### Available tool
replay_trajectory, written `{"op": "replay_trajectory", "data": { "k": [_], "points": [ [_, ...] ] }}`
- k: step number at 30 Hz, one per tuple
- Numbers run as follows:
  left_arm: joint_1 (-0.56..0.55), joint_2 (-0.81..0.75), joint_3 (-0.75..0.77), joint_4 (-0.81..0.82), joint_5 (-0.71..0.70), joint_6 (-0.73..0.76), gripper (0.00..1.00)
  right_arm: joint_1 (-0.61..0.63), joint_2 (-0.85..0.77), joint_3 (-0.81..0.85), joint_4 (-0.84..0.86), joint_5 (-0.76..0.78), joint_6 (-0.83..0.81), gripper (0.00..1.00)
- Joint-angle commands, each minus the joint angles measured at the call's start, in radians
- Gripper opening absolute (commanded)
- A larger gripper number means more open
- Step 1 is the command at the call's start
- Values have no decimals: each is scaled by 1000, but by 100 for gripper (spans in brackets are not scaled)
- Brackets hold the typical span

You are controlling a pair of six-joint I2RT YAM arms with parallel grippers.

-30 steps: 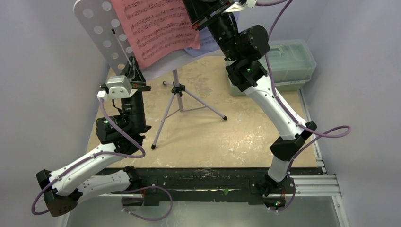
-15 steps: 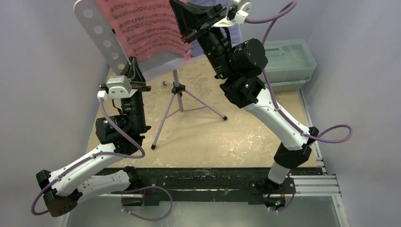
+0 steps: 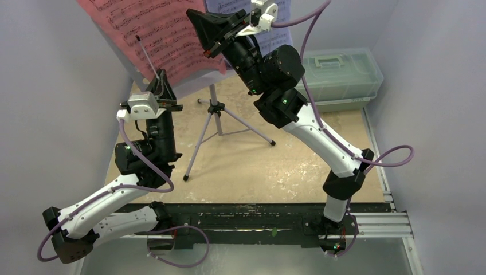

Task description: Set up the instrument practice props

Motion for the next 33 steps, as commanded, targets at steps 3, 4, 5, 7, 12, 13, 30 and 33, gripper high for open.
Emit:
{"op": "replay_trajectory", "data": {
  "k": [3, 4, 5, 7, 12, 13, 30, 33],
  "points": [
    [-2, -14, 25, -15, 3, -26, 0, -1, -31, 22, 36, -64, 88, 0],
    [-2, -14, 26, -17, 3, -27, 0, -1, -29, 21, 34, -71, 101, 0],
    [-2, -15, 26, -16, 3, -28, 0, -1, -28, 19, 34, -78, 111, 0],
    [-2, -16, 28, -22, 1, -33, 0, -1, -26, 15, 31, -79, 124, 0],
    [-2, -26, 30, -37, 0, -48, 0, -1, -23, -2, 31, -96, 139, 0],
    [-2, -28, 31, -40, 0, -51, 0, -1, -25, -11, 36, -96, 139, 0],
    [-2, -39, 61, -139, -12, -96, 10, -1, -25, -25, 5, -21, 69, 26],
    [-3, -49, 64, -176, -13, -125, 21, -1, -43, -32, -16, -4, 58, 30]
  ]
}}
